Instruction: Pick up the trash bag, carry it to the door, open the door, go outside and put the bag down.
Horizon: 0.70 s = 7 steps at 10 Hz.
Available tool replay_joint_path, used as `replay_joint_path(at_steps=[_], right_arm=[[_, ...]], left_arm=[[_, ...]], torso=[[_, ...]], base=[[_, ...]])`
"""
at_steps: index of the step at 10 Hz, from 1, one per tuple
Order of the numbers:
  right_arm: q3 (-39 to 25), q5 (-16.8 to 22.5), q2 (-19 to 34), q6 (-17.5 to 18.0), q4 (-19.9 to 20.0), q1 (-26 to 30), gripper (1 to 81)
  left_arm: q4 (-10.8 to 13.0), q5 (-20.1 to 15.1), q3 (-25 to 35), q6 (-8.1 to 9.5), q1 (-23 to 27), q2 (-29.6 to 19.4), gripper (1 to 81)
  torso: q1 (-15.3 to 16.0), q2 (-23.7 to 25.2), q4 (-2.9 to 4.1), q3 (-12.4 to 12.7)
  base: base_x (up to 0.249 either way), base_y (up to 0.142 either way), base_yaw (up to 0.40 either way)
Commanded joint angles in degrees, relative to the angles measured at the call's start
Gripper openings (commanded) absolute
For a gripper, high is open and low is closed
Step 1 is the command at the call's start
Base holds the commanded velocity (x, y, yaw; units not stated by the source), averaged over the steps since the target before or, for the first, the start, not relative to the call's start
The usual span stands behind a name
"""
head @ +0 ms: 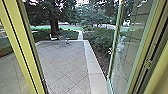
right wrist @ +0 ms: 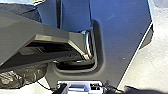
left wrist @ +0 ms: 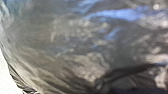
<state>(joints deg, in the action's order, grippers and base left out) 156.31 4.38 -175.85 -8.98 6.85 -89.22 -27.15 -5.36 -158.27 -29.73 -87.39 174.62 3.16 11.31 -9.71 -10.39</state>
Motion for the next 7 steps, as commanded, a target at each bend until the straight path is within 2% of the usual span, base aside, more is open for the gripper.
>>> replay_joint_path(at_steps=[1, 7], right_arm=[[-0.14, 3.80, -0.58, -0.16, -0.08, 1.98, 81.1], [-0.14, 3.71, -0.67, -0.24, -0.08, 1.90, 81.1]], left_arm=[[0.51, -4.30, 0.33, -0.15, 2.36, 0.21, 1.0], [1.13, -4.30, 0.33, -0.15, 2.36, 0.21, 1.0]], torso=[[0.00, 0.00, 0.00, 0.00], [0.00, 0.00, 0.00, 0.00]], base=[[0.000, -0.128, 0.000], [0.000, -0.115, 0.000]])
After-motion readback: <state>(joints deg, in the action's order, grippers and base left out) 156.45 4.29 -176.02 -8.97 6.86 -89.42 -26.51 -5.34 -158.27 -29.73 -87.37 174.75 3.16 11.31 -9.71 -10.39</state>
